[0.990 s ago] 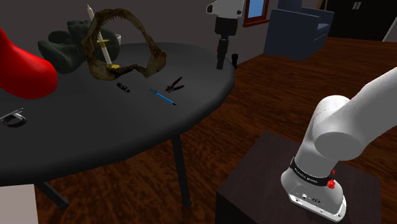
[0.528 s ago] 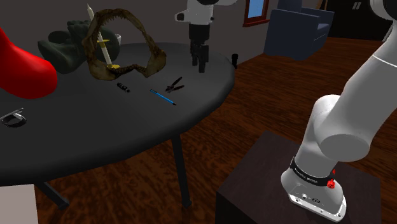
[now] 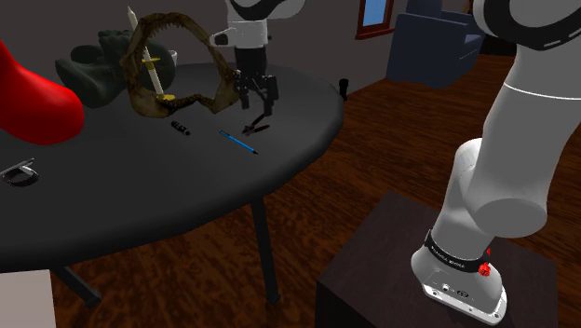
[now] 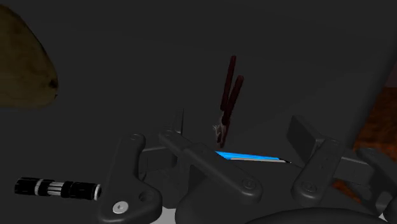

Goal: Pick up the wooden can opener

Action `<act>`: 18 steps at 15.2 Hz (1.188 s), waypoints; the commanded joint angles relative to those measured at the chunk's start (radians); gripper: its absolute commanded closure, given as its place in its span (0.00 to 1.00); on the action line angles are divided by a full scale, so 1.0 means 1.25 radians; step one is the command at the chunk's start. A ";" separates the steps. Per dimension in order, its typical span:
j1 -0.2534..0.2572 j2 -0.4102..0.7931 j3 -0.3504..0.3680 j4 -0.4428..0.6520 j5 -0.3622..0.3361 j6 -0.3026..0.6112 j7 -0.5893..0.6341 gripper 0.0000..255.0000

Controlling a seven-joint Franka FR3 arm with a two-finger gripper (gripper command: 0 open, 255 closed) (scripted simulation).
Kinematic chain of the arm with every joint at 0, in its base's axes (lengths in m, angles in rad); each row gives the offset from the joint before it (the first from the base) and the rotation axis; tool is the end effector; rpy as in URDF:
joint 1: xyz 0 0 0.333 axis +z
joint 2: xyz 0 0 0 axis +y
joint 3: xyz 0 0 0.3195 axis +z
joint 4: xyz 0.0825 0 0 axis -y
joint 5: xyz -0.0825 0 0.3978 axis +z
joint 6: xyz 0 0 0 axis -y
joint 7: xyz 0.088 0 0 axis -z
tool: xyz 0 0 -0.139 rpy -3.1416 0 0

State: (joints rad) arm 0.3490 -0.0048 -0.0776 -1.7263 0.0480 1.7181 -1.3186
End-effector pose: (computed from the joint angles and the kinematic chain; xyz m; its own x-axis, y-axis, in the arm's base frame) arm 0.5516 0.1596 0.5356 -0.0117 0.9989 0.0454 0.9998 0.0124 -0.0154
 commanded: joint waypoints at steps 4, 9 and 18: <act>0.008 0.012 0.008 -0.032 -0.001 0.041 -0.032 0.00; 0.008 0.013 0.008 -0.069 0.000 0.079 -0.033 0.00; 0.008 0.014 0.008 -0.067 0.000 0.078 -0.034 1.00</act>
State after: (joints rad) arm 0.3586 0.0120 -0.0679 -1.8095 0.0480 1.8151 -1.3608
